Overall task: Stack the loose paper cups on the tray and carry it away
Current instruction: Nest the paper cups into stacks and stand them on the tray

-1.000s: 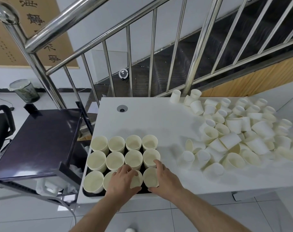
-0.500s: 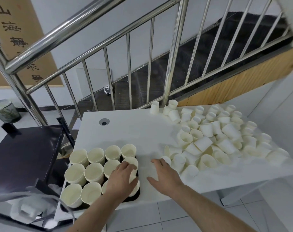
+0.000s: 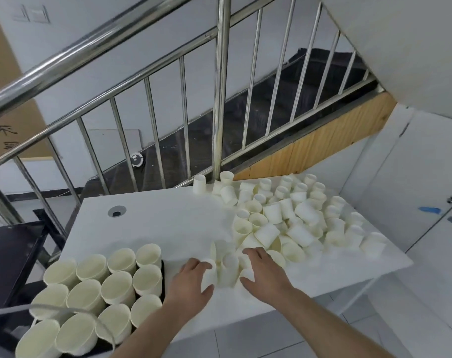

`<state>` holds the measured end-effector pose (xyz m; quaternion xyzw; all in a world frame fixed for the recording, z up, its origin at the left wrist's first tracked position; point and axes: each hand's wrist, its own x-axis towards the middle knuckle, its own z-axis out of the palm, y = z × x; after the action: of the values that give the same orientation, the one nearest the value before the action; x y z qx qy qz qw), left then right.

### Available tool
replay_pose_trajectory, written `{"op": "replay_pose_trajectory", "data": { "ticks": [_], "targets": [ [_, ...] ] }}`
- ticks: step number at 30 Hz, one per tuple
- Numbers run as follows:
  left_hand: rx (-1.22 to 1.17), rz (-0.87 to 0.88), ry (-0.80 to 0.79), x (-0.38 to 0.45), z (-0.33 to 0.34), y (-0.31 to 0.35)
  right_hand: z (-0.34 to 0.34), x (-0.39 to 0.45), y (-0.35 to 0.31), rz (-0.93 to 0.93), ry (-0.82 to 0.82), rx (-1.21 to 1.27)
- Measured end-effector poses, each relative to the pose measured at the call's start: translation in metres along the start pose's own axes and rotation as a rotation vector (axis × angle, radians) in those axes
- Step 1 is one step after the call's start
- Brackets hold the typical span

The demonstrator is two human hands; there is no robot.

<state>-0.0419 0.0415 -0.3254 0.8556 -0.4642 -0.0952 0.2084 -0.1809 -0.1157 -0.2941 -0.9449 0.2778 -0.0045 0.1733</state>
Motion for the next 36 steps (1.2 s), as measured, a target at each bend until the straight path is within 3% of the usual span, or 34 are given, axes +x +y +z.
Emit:
{"op": "replay_pose_trajectory", "data": {
  "ticks": [6, 14, 22, 28, 33, 36],
  "targets": [
    [0.005, -0.044, -0.029, 0.029, 0.006, -0.004, 0.007, 0.031, 0.011, -0.008, -0.063, -0.035],
    [-0.001, -0.100, -0.203, 0.073, 0.034, -0.033, 0.037, 0.087, 0.010, -0.025, -0.238, -0.114],
    [0.047, -0.099, -0.280, 0.088, 0.053, -0.037, 0.052, 0.108, 0.011, -0.079, -0.282, -0.083],
    [-0.128, -0.216, -0.157, 0.083, 0.045, -0.042, 0.045, 0.114, 0.013, -0.088, -0.156, 0.119],
    [-0.453, -0.360, 0.133, 0.079, 0.022, -0.048, 0.038, 0.128, 0.006, 0.134, -0.164, 0.394],
    [-0.701, -0.417, 0.167, 0.077, 0.018, -0.046, 0.032, 0.133, -0.004, 0.273, -0.235, 0.760]
  ]
}}
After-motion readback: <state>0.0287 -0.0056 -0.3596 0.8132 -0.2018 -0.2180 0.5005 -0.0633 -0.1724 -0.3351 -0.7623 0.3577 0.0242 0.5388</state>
